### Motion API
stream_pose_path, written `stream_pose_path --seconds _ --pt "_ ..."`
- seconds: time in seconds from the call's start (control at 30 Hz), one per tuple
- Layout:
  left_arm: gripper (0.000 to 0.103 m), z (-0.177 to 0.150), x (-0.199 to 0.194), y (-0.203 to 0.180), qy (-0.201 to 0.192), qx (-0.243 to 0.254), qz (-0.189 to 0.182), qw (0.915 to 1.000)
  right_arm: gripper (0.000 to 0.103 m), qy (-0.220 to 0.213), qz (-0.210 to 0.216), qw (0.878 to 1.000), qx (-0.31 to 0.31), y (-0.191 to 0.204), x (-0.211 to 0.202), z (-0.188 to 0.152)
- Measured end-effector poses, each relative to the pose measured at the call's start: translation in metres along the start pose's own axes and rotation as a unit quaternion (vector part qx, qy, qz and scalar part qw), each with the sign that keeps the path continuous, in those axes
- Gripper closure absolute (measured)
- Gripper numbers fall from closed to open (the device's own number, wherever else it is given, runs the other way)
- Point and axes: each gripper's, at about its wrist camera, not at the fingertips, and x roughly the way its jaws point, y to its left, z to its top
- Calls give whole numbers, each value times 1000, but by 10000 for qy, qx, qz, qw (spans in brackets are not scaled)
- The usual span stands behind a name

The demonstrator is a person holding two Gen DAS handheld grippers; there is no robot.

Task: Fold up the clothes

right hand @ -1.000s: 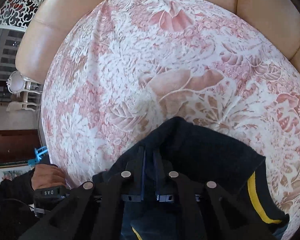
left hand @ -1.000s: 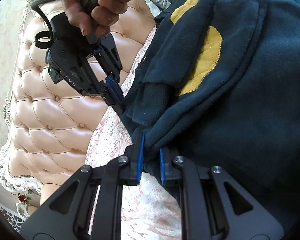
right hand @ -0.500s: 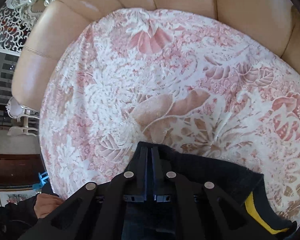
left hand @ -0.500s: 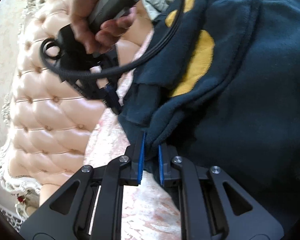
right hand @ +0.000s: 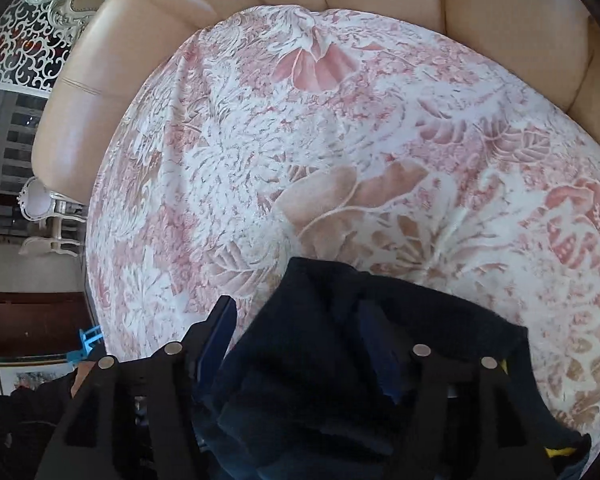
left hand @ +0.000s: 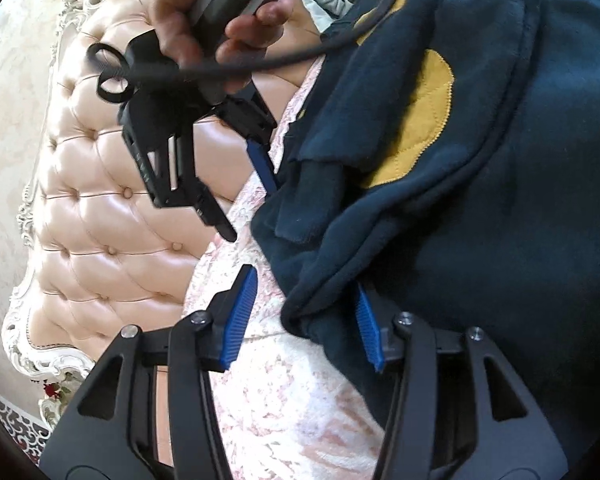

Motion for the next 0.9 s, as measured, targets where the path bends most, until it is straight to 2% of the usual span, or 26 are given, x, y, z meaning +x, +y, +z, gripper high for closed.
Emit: stream_pose_path --seconds 0.03,0.07,0.1,0.5,0.57,0.67,0.73,0.77,0.83,0.87,0.9 --pt "87 0 1 1 44 -39 -136 9999 44 -9 -59 10000 -72 2 2 0" --pt "87 1 2 2 85 -65 -246 9996 73 1 -120 9998 -173 4 4 0" --pt "88 1 2 1 110 -28 -231 9997 92 46 -126 9997 -214 7 10 0" --pt "89 0 -10 -12 119 354 -177 9991 93 -301 -74 9994 173 12 15 6" --pt "89 -2 -16 -13 102 334 -185 9992 88 -578 -64 9976 375 11 -1 4" --pt "89 -1 -23 -25 21 380 -106 9992 88 -1044 -58 9920 700 9 -28 1" --pt "85 -1 -32 -29 -89 443 226 9987 87 -1561 61 9837 895 9 -59 -16" --pt "85 -2 -40 -30 -166 412 441 9980 85 -1900 103 9766 1002 8 -79 -40" --pt "83 1 -51 -26 -348 319 680 9966 59 -2535 129 9599 1191 7 -118 -96" --pt "81 3 -54 -23 -447 274 726 9960 33 -2848 142 9499 1284 6 -137 -123" --pt "67 6 -54 -22 -521 329 734 9954 21 -3157 154 9387 1375 6 -156 -151"
